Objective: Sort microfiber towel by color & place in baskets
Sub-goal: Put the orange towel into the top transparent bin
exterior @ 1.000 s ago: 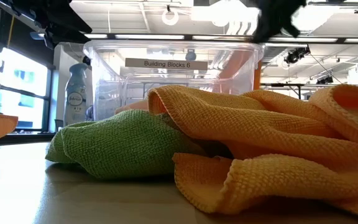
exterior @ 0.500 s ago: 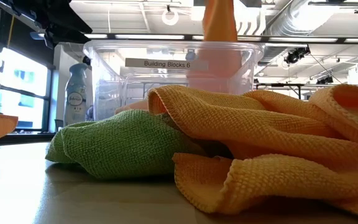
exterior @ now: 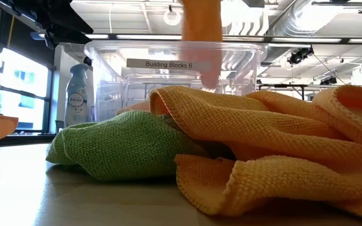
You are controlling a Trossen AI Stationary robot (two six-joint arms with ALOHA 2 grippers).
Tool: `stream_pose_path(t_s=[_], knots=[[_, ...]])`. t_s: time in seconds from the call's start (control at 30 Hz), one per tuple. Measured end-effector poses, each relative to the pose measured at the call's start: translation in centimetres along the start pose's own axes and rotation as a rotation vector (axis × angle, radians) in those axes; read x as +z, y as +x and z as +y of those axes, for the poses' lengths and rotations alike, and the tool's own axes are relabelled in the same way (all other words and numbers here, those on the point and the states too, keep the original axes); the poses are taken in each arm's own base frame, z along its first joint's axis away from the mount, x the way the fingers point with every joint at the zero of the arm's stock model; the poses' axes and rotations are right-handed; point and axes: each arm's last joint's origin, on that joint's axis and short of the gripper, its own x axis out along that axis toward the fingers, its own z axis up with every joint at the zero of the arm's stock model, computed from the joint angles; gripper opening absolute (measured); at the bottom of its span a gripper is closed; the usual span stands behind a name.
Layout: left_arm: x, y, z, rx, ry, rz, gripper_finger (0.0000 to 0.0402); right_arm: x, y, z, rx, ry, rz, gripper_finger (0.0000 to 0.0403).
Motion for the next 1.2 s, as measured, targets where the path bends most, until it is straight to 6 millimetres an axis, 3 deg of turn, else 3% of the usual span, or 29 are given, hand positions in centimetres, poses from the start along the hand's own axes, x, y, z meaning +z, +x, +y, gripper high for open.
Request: stream_pose_path(t_s=[0.17,0.37,0.63,1.0,1.2], knots=[[0.0,0.0,0.0,0.000,0.000,0.000,0.0168,1.6,0.4,2.2,0.056,0.018,-0.057,0.0000],[0.0,0.0,0.0,0.000,0.001,0.001,0.0168,1.0,1.1,4.7,0.019,-0.016,-0.022,0.0000],[-0.2,0.0,0.1,0.006,-0.002,0.022,0.0168,-2.8,1.5,6.8,-0.023,-0.033,0.194,0.0000],[-0.7,0.0,0.2,0.013,0.014,0.072,0.0168,-7.3,-0.7,8.9,-0.123,-0.021,0.445,0.0000],[-0.7,0.0,0.2,0.014,-0.028,0.071,0.0168,-11.4,-0.6,9.9,-0.153,-0.005,0.538,0.0000]])
